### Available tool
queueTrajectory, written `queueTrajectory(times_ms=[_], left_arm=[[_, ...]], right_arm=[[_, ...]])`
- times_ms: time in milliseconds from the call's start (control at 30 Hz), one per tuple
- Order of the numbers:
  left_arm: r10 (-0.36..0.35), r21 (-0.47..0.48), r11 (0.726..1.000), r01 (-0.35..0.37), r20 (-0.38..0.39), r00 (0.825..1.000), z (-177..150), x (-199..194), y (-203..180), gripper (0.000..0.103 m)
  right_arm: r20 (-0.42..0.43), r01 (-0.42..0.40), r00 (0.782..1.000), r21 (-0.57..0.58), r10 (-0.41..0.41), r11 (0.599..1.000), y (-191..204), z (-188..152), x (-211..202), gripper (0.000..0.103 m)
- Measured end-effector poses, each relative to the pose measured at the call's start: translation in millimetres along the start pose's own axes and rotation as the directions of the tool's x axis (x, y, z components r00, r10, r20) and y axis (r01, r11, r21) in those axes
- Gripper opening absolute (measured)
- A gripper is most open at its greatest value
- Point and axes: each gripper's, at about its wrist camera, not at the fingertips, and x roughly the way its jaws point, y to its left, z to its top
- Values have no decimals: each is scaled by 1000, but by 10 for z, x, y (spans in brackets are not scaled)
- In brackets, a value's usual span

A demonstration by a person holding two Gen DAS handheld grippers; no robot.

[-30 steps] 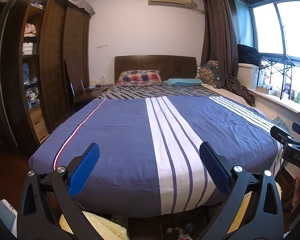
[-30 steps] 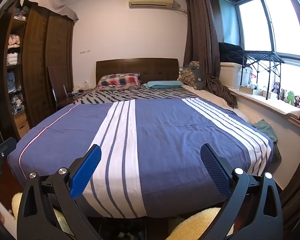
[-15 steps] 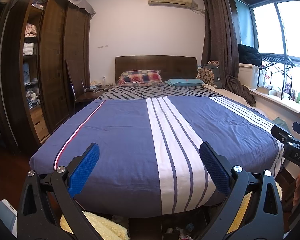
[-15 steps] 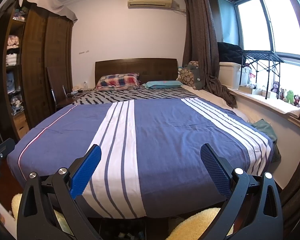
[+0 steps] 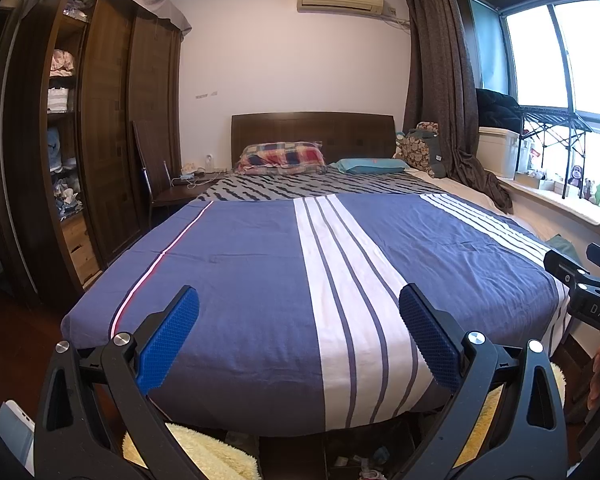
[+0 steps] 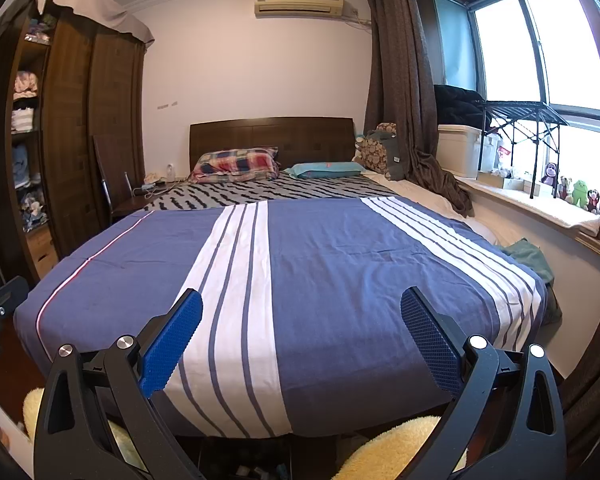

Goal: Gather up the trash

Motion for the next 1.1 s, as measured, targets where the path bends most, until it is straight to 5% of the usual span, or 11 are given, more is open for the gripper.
queueTrajectory(times_ms=[1100], left_arm=[[8,-4,1000,-8,6,1000,-14,-3,-3,95]], right_arm=[[-2,4,1000,9,-4,1000,73,-5,-24,99]])
